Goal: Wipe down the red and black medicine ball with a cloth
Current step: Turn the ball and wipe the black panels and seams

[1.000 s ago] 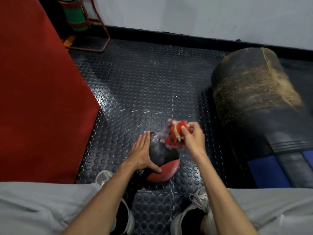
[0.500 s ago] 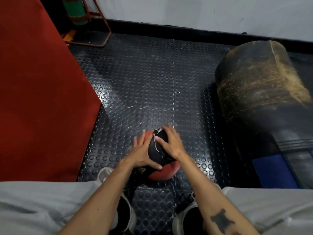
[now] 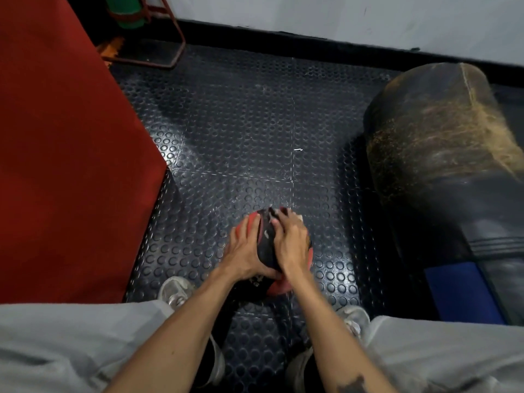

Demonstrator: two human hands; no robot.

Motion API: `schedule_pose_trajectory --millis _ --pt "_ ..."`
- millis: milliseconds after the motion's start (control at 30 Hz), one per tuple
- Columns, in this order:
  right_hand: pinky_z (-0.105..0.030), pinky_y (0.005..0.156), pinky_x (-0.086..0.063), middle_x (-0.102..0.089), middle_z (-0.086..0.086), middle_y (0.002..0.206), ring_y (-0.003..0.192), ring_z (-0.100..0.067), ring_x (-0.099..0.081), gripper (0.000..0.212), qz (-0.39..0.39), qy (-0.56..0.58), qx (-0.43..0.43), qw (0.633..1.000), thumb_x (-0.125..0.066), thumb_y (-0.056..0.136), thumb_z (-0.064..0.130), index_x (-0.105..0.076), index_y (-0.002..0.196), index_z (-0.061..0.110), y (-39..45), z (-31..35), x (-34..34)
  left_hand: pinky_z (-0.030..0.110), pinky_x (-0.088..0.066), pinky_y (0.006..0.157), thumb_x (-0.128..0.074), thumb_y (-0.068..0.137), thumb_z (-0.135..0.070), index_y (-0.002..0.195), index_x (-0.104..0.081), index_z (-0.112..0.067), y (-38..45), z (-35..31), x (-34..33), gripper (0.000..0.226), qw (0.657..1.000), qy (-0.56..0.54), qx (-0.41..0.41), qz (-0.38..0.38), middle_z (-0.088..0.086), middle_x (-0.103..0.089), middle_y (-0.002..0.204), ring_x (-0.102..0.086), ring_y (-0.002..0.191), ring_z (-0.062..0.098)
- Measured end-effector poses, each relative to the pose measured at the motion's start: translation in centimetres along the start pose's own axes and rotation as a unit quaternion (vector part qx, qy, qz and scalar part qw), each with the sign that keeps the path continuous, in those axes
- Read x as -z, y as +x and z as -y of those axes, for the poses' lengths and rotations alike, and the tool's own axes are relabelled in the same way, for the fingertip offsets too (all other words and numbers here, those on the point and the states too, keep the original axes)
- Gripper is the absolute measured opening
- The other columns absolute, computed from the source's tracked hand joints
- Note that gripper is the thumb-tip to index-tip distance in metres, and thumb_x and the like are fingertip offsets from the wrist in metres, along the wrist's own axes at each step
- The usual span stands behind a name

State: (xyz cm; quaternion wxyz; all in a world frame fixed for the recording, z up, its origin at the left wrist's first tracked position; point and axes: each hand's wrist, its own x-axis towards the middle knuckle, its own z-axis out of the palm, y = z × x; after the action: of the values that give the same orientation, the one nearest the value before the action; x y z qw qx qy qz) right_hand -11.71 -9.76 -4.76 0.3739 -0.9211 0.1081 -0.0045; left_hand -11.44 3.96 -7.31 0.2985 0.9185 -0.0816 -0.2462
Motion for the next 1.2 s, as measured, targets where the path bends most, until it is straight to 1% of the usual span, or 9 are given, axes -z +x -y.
schedule_pose_trajectory --millis 100,233,400,500,700,867,1033,1100,1200 --pt "-0.04 0.119 -0.013 -0.036 -0.003 0.156 0.148 -0.023 -0.026 0.045 -0.002 -0.087 0.036 0.996 -0.041 0.104 0.033 -0.043 0.147 0.022 -4.6 0.0 -0.6 0.058 -0.016 0.119 -0.084 0.053 -0.053 0.152 0.018 -0.033 -0.2 -0.3 -0.2 0.144 1.0 0.01 -0.005 -0.002 -0.007 0.017 0.161 0.013 0.149 0.029" --pt "-0.038 0.106 -0.04 -0.061 -0.012 0.133 0.126 -0.032 -0.055 0.035 0.006 -0.079 0.015 0.997 -0.049 0.101 0.03 -0.062 0.13 0.015 1.5 -1.4 0.1 0.059 -0.016 0.118 -0.085 0.044 -0.067 0.151 0.02 -0.035 -1.8 -1.2 -1.1 0.154 0.999 0.049 0.002 0.003 -0.01 0.021 0.16 0.012 0.148 0.032" --pt "-0.042 0.1 -0.047 -0.063 -0.013 0.13 0.122 -0.034 -0.057 0.046 0.067 -0.062 -0.082 0.992 -0.043 0.099 0.047 -0.058 0.133 0.02 4.3 -2.6 0.3 0.056 -0.019 0.117 -0.082 0.048 -0.072 0.154 0.015 -0.034 -2.0 -1.1 -0.4 0.149 0.998 0.05 -0.023 0.005 -0.012 0.015 0.161 0.003 0.149 0.027" --pt "-0.044 0.111 -0.037 -0.05 -0.008 0.147 0.136 -0.029 -0.045 0.056 0.049 -0.076 -0.059 0.994 -0.04 0.099 0.052 -0.049 0.143 0.019 3.2 -2.7 0.7 0.061 -0.008 0.119 -0.083 0.038 -0.074 0.148 0.028 -0.038 -1.2 -0.9 -0.9 0.161 0.999 -0.011 0.006 0.033 -0.013 0.031 0.158 0.022 0.148 0.03" --pt "-0.036 0.123 -0.007 -0.021 -0.001 0.161 0.151 -0.019 -0.015 0.053 -0.018 -0.109 0.022 0.994 -0.031 0.103 0.041 -0.032 0.153 0.021 -4.2 -1.5 0.1 0.057 -0.011 0.121 -0.084 0.042 -0.067 0.151 0.018 -0.038 0.4 -1.1 -0.2 0.152 0.998 0.009 -0.044 0.039 -0.011 0.014 0.162 0.014 0.15 0.026" --pt "-0.043 0.098 -0.041 -0.061 -0.018 0.129 0.121 -0.038 -0.053 0.038 0.123 -0.125 -0.068 0.982 -0.038 0.102 0.032 -0.06 0.123 0.01 5.6 -1.5 1.5 0.057 -0.014 0.117 -0.088 0.041 -0.066 0.153 0.018 -0.033 -0.7 -2.8 -0.9 0.158 1.0 0.013 -0.007 0.028 -0.012 0.019 0.161 0.013 0.149 0.029" --pt "-0.044 0.116 -0.032 -0.049 -0.012 0.146 0.138 -0.028 -0.042 0.043 -0.02 -0.126 0.005 0.992 -0.042 0.102 0.032 -0.053 0.139 0.014 -3.1 -0.5 -0.3 0.052 -0.01 0.122 -0.085 0.041 -0.067 0.154 0.016 -0.029 0.9 -1.4 -0.7 0.156 0.997 0.038 -0.042 0.053 -0.009 0.016 0.161 0.015 0.149 0.024" --pt "-0.043 0.113 -0.036 -0.053 -0.014 0.142 0.135 -0.03 -0.046 0.042 0.0 -0.13 0.025 0.991 -0.042 0.102 0.031 -0.056 0.137 0.013 -2.1 -1.4 0.1 0.05 -0.004 0.123 -0.087 0.042 -0.066 0.154 0.018 -0.028 0.3 -1.1 -0.6 0.157 0.995 0.047 -0.06 0.059 -0.011 0.019 0.16 0.018 0.148 0.021" --pt "-0.043 0.094 -0.046 -0.065 -0.021 0.122 0.115 -0.041 -0.058 0.038 0.083 -0.086 -0.108 0.987 -0.042 0.101 0.035 -0.064 0.123 0.014 4.8 -2.4 1.8 0.053 -0.011 0.12 -0.087 0.04 -0.068 0.154 0.018 -0.032 0.0 -1.9 -0.3 0.159 0.996 0.049 -0.039 0.057 -0.014 0.019 0.16 0.014 0.149 0.024"
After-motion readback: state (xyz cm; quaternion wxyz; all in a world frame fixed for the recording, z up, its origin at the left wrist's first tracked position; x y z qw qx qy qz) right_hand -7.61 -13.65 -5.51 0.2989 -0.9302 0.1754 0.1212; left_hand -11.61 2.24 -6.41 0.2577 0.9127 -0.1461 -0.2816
